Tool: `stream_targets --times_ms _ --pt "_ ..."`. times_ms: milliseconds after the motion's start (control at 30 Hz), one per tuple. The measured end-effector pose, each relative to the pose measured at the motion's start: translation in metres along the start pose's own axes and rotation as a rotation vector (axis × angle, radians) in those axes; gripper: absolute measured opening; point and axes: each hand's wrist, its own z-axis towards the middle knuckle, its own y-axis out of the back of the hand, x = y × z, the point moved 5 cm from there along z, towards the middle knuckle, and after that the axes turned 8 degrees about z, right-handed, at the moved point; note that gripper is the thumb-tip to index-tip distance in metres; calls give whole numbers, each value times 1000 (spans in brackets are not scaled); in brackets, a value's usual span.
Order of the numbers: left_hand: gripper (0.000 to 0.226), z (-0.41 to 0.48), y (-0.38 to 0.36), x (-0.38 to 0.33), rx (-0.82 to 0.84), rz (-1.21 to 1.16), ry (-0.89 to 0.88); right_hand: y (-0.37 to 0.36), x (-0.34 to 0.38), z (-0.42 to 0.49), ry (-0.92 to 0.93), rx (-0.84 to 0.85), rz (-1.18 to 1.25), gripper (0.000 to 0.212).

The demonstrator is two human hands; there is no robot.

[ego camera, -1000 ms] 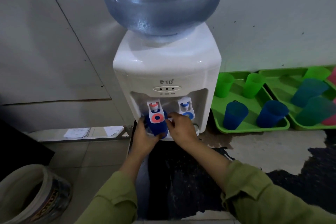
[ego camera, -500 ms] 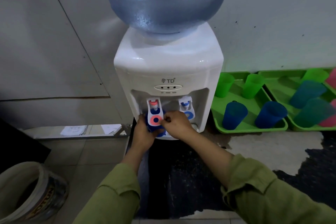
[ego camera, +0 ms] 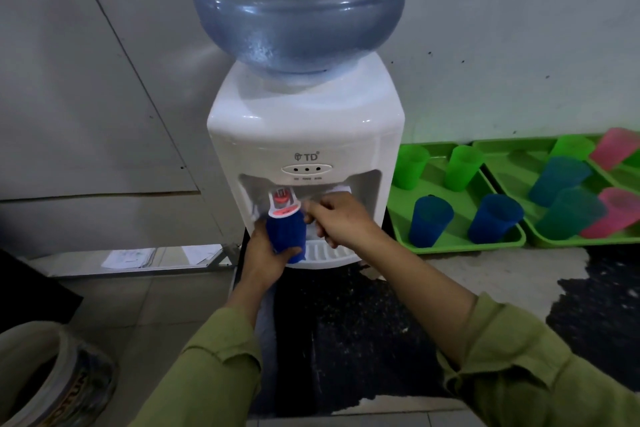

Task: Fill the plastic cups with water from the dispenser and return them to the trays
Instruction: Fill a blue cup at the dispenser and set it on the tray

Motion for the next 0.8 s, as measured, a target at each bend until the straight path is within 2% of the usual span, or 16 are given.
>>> stream_targets --times_ms 233,367,433,567,700,800 --pt "81 4 0 2 -19 114 11 54 -40 -2 -75 -155 -307 54" --pt "77 3 0 -2 -6 125 0 78 -43 -4 -69 -211 -444 48" --pt "77 3 1 -2 -2 130 0 83 -40 0 -32 -264 -443 39" --pt "80 3 2 -4 1 132 -12 86 -33 12 64 -358 -335 55" --pt "78 3 2 -3 -3 118 -10 89 -38 18 103 -381 -320 39" --pt "76 4 2 -2 -11 131 -15 88 -40 20 106 -392 -351 35"
